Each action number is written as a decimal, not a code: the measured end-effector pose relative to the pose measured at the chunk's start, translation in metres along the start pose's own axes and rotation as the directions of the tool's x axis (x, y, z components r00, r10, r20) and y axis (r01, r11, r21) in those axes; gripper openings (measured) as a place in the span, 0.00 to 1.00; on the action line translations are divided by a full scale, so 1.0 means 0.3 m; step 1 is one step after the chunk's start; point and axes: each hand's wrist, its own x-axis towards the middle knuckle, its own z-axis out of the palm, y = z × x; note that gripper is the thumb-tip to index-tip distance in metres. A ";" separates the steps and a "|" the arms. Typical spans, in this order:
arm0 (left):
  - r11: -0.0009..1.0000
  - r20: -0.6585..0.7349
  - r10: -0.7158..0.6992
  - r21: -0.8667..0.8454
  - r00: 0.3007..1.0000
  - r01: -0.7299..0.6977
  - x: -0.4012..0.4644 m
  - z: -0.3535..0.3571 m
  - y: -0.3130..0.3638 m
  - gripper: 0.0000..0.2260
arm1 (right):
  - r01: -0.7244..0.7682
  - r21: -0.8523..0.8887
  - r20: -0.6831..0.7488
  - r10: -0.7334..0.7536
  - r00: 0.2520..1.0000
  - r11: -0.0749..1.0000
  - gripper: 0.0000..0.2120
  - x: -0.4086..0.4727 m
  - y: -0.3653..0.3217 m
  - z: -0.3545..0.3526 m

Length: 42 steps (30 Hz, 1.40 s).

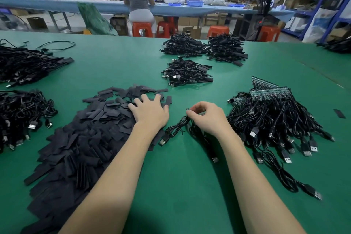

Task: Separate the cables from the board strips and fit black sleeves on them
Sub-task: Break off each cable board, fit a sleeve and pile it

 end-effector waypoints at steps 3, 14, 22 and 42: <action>0.999 -0.020 0.037 -0.005 0.999 -0.037 -0.030 0.002 0.025 0.19 | -0.030 0.022 -0.007 0.030 1.000 0.999 0.10 -0.001 -0.007 -0.002; 0.949 -0.255 0.149 -0.233 0.955 -0.211 -0.047 -0.003 0.038 0.12 | -0.181 -0.103 0.042 0.186 0.982 0.978 0.22 -0.004 -0.049 -0.015; 0.845 -0.256 0.271 -0.399 0.928 -0.357 -0.042 -0.043 0.051 0.07 | -0.205 0.224 0.187 0.164 0.969 0.953 0.11 -0.010 -0.040 -0.032; -0.130 0.243 0.470 -0.932 0.848 0.339 -0.062 -0.095 0.082 0.06 | -0.320 0.812 0.344 0.043 0.938 0.489 0.17 -0.018 -0.029 -0.111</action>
